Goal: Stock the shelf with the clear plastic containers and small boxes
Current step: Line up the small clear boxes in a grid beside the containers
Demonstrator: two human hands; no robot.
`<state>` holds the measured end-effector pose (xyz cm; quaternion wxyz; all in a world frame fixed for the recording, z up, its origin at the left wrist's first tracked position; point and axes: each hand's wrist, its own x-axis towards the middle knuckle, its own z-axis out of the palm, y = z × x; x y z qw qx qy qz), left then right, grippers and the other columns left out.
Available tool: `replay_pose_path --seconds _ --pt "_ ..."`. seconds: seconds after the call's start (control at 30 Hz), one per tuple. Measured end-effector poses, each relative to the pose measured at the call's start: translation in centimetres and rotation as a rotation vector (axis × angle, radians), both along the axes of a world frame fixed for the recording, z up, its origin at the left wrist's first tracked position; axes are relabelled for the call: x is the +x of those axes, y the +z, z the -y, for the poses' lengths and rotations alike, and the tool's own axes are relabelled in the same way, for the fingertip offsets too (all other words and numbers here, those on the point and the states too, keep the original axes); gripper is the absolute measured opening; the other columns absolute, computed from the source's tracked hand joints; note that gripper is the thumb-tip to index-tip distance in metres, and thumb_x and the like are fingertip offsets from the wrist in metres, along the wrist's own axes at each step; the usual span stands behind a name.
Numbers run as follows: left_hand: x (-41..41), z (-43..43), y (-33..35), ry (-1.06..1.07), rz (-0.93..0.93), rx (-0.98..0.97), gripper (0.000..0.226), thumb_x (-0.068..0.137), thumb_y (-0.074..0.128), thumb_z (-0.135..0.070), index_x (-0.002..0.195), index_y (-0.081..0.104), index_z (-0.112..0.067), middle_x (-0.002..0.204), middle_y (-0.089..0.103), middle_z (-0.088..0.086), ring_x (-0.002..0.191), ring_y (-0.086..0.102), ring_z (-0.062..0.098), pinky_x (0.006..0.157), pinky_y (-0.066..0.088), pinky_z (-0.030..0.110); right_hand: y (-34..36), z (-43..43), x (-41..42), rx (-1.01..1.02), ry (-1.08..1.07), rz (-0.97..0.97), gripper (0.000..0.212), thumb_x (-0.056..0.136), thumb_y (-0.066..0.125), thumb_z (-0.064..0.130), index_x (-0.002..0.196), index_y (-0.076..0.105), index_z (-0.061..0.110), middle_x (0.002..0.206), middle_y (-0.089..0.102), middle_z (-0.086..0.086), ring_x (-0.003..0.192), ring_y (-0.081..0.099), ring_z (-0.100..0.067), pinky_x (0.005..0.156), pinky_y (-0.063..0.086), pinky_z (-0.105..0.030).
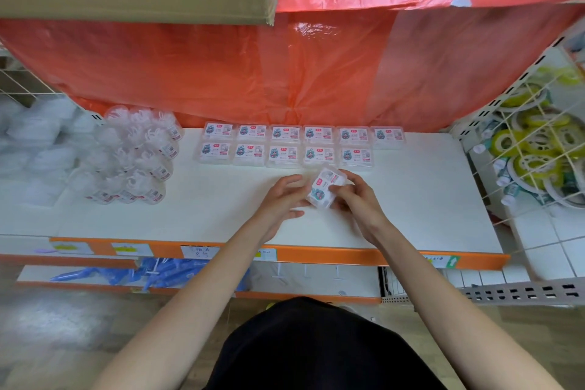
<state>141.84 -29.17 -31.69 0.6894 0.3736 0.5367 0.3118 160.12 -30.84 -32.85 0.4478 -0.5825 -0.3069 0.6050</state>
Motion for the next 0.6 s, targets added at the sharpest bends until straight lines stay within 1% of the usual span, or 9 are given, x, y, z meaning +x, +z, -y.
replay_pose_path --seconds 0.1,0.17,0.23,0.3,0.33,0.37,0.43,0.5,0.6 --pt "0.8 0.0 -0.2 0.0 -0.009 0.032 0.032 0.094 0.064 -0.016 0.125 0.055 -0.018 0.105 0.069 0.005 0.088 0.068 0.018 0.08 0.052 0.03 -0.6 0.2 0.5 -0.008 0.024 0.044 0.046 0.092 0.066 0.01 0.134 0.049 0.014 0.116 0.069 -0.013 0.102 0.07 -0.022 0.089 0.057 -0.034" --pt "1.4 -0.3 -0.2 0.002 -0.034 0.053 0.021 0.095 0.06 -0.013 0.117 0.06 -0.014 0.101 0.068 0.004 0.083 0.065 0.016 0.071 0.052 0.024 -1.0 0.4 0.8 -0.002 0.041 0.121 0.047 0.092 0.067 0.015 0.135 0.048 0.016 0.118 0.068 -0.012 0.101 0.069 -0.02 0.09 0.057 -0.034" --pt "1.7 -0.5 -0.3 -0.003 -0.057 0.064 0.017 0.097 0.058 -0.013 0.113 0.063 -0.014 0.099 0.068 0.005 0.081 0.064 0.016 0.067 0.052 0.021 -1.3 0.7 1.2 0.058 0.089 0.278 0.052 0.089 0.072 0.023 0.135 0.048 0.021 0.119 0.065 -0.004 0.101 0.066 -0.012 0.089 0.055 -0.026" --pt "1.8 -0.9 -0.4 -0.023 -0.084 0.079 0.018 0.097 0.057 -0.014 0.113 0.066 -0.013 0.103 0.069 0.008 0.086 0.063 0.017 0.069 0.052 0.024 -1.4 0.9 1.9 0.204 0.15 0.478 0.067 0.079 0.082 0.029 0.136 0.048 0.024 0.123 0.058 0.006 0.109 0.057 -0.004 0.092 0.047 -0.016" --pt "1.8 -1.1 -0.5 -0.038 -0.096 0.087 0.019 0.098 0.056 -0.015 0.113 0.067 -0.014 0.104 0.069 0.008 0.086 0.063 0.016 0.07 0.052 0.025 -1.4 1.0 2.3 0.293 0.19 0.558 0.074 0.073 0.087 0.029 0.136 0.048 0.023 0.127 0.053 0.007 0.115 0.053 -0.005 0.097 0.043 -0.017" --pt "1.8 -1.2 -0.5 -0.054 -0.106 0.09 0.018 0.098 0.055 -0.015 0.112 0.068 -0.015 0.102 0.069 0.007 0.084 0.062 0.014 0.07 0.052 0.025 -1.4 0.9 2.8 0.375 0.243 0.63 0.078 0.069 0.089 0.029 0.136 0.049 0.021 0.131 0.051 0.006 0.12 0.049 -0.008 0.102 0.04 -0.021" --pt "2.0 -1.5 -0.5 -0.079 -0.124 0.088 0.018 0.099 0.053 -0.016 0.11 0.068 -0.017 0.101 0.069 0.005 0.082 0.062 0.012 0.069 0.051 0.024 -1.1 0.7 3.2 0.476 0.345 0.757 0.079 0.067 0.09 0.03 0.135 0.052 0.018 0.137 0.051 0.001 0.126 0.047 -0.016 0.109 0.038 -0.032" --pt "2.3 -1.6 -0.4 -0.097 -0.128 0.089 0.019 0.1 0.053 -0.017 0.11 0.069 -0.018 0.103 0.069 0.004 0.083 0.062 0.012 0.067 0.052 0.022 -1.0 0.5 3.4 0.497 0.375 0.861 0.073 0.069 0.089 0.033 0.133 0.055 0.019 0.135 0.055 0.0 0.124 0.05 -0.019 0.107 0.041 -0.04" --pt "3.4 -1.5 -0.8 -0.054 -0.179 0.138 0.019 0.099 0.053 -0.017 0.111 0.069 -0.017 0.106 0.069 0.004 0.091 0.063 0.012 0.068 0.051 0.016 -1.4 0.5 4.2 0.484 0.358 0.903 0.068 0.07 0.088 0.036 0.129 0.058 0.017 0.13 0.06 -0.001 0.117 0.055 -0.021 0.102 0.044 -0.042"
